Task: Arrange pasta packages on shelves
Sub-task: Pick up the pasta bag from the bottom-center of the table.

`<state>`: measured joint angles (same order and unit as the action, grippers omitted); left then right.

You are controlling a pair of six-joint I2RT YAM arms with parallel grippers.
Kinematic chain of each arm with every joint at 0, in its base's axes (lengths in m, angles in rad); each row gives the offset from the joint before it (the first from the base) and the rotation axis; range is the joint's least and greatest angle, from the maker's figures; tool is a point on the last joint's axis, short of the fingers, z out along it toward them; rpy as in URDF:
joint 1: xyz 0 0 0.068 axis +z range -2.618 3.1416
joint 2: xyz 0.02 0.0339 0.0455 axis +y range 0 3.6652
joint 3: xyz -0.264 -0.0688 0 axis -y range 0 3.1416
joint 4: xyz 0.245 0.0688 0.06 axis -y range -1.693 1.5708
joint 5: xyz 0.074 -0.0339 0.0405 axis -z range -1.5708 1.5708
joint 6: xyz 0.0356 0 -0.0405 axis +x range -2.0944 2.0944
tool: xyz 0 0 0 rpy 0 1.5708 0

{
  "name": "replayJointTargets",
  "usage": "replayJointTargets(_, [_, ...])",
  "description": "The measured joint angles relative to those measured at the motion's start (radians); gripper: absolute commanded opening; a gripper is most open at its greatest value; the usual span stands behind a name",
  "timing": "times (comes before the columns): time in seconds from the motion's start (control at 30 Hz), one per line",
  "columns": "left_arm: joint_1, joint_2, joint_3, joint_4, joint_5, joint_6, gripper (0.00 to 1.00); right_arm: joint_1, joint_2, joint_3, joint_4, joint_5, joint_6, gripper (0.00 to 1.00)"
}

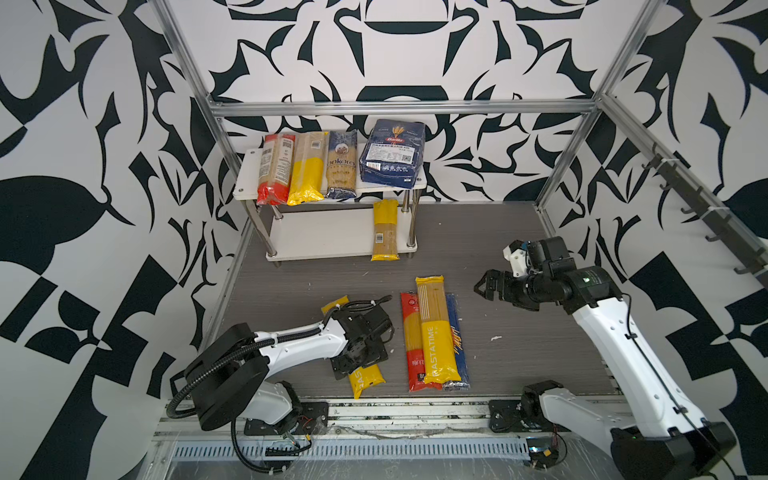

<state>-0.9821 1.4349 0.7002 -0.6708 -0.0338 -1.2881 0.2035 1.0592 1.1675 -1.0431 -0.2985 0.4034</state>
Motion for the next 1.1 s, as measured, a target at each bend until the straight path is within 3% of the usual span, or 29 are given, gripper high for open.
replayJointTargets(0.4, [-0.001, 0.042, 0.013, -0.049, -0.002, -0.021, 0.49, -0.011, 0.026, 0.012, -0.001, 0.003, -0.024, 1.00])
replayJointTargets(0.47, [-0.001, 0.042, 0.013, -0.046, 0.001, -0.023, 0.33, -0.013, 0.040, 0.021, -0.001, 0.003, -0.029, 1.00])
replayJointTargets(0.77, [0.017, 0.017, 0.002, -0.041, 0.002, 0.012, 0.08, -0.018, 0.123, 0.094, 0.002, -0.008, -0.048, 1.00])
replayJointTargets(0.8, [0.023, 0.010, 0.002, -0.040, 0.003, 0.024, 0.00, -0.019, 0.134, 0.105, 0.003, -0.010, -0.049, 1.00])
replayJointTargets(1.1, [0.102, -0.019, 0.001, -0.040, 0.004, 0.151, 0.00, -0.019, 0.188, 0.157, 0.013, -0.031, -0.051, 1.00])
